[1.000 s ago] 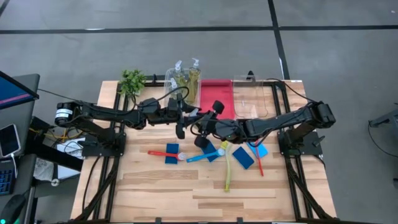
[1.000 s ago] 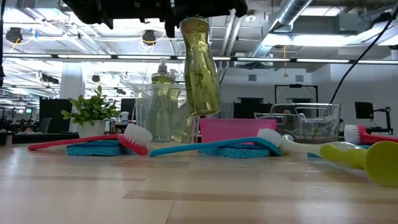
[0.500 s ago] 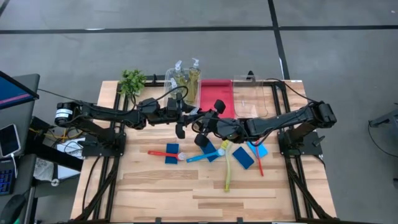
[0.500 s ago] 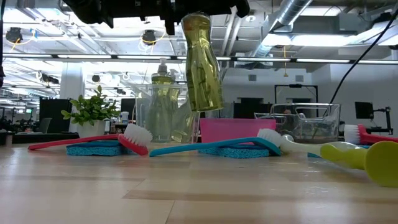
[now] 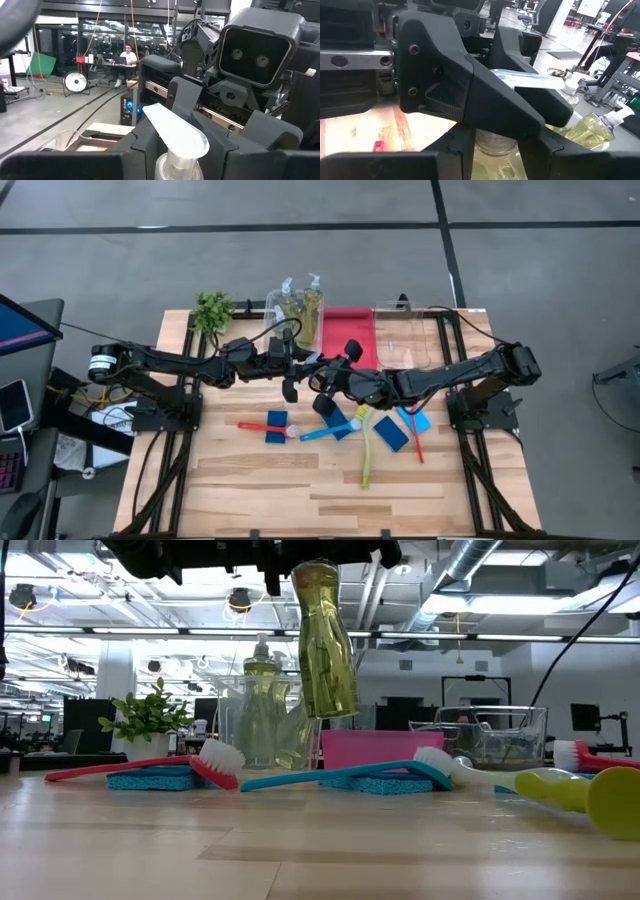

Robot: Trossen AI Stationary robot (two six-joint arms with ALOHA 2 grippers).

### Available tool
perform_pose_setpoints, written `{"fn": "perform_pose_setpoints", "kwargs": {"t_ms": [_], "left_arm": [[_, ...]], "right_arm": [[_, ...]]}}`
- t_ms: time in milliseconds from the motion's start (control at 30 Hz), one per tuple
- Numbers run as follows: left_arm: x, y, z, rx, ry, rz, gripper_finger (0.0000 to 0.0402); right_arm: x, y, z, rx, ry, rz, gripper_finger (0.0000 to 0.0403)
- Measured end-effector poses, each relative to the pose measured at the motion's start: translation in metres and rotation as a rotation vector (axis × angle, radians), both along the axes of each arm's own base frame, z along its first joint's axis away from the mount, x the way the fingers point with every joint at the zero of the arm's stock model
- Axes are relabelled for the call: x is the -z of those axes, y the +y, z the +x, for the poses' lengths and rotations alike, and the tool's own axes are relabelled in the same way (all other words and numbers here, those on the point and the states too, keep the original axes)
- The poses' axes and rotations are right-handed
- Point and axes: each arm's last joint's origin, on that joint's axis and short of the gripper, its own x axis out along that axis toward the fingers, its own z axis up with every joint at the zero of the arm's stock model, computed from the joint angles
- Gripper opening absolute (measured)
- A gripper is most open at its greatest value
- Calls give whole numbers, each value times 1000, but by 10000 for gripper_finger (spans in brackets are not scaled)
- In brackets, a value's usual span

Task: Pick & Place Kitchen Sink Supplies
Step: Put the yellow dish soap into the transparent container

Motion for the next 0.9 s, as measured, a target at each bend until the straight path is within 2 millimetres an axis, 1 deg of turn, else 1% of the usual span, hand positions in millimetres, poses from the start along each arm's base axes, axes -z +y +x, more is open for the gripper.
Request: {"fn": "perform_pose_setpoints", "kwargs": {"t_ms": [267, 667, 900], "left_arm": [[0, 0, 0, -1, -4, 1, 102], [-1, 0, 0, -6, -9, 1, 102], [-1, 0, 0, -4, -10, 0, 102]], "right_arm": [[0, 0, 0, -1, -1, 2, 117], [-1, 0, -1, -7, 1, 3, 191], [0, 0, -1, -27, 4, 5, 212]]}}
